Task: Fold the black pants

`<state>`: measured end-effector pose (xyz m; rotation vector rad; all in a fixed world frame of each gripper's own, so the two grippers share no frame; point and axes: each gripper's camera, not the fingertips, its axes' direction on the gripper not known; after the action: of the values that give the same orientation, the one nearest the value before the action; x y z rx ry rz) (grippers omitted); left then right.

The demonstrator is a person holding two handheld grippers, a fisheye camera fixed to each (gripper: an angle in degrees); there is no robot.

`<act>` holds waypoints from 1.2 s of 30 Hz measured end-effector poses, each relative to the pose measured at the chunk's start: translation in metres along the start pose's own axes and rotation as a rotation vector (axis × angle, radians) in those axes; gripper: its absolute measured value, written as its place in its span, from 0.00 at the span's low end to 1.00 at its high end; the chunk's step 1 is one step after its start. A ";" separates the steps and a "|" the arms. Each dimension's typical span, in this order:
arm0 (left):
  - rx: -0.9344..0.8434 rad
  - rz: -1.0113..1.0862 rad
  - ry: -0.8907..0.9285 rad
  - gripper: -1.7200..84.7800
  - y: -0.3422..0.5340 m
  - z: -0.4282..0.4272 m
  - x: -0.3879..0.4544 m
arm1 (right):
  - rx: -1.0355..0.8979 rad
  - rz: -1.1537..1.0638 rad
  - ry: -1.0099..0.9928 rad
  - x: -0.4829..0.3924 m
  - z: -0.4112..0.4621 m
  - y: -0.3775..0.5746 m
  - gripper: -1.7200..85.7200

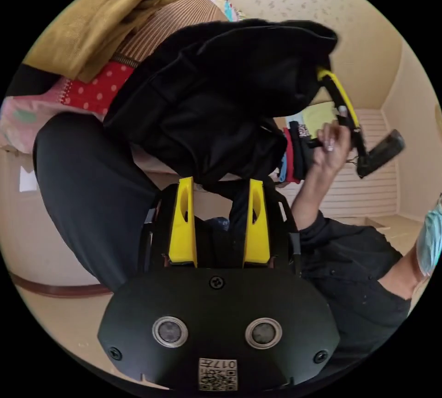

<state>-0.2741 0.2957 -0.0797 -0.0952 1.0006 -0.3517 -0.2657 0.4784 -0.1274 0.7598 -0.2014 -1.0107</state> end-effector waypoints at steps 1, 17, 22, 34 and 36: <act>0.030 -0.006 -0.095 0.22 0.003 -0.001 0.007 | 0.047 0.019 0.020 0.007 -0.020 0.001 0.05; 0.592 0.641 0.225 0.05 0.065 -0.089 0.113 | 0.579 0.329 0.014 0.166 -0.301 0.061 0.05; 0.777 0.767 0.356 0.02 0.081 -0.161 0.169 | 0.769 0.472 -0.014 0.218 -0.359 0.102 0.06; 0.807 0.458 -0.309 0.08 -0.175 -0.199 0.312 | 0.231 0.741 -0.079 0.479 -0.187 0.048 0.09; 0.814 0.509 -0.248 0.10 -0.169 -0.184 0.304 | 0.260 0.753 -0.152 0.484 -0.184 0.066 0.11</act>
<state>-0.3209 0.0508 -0.3839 0.8211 0.5487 -0.2468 0.1295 0.1881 -0.3070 0.7511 -0.7039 -0.3230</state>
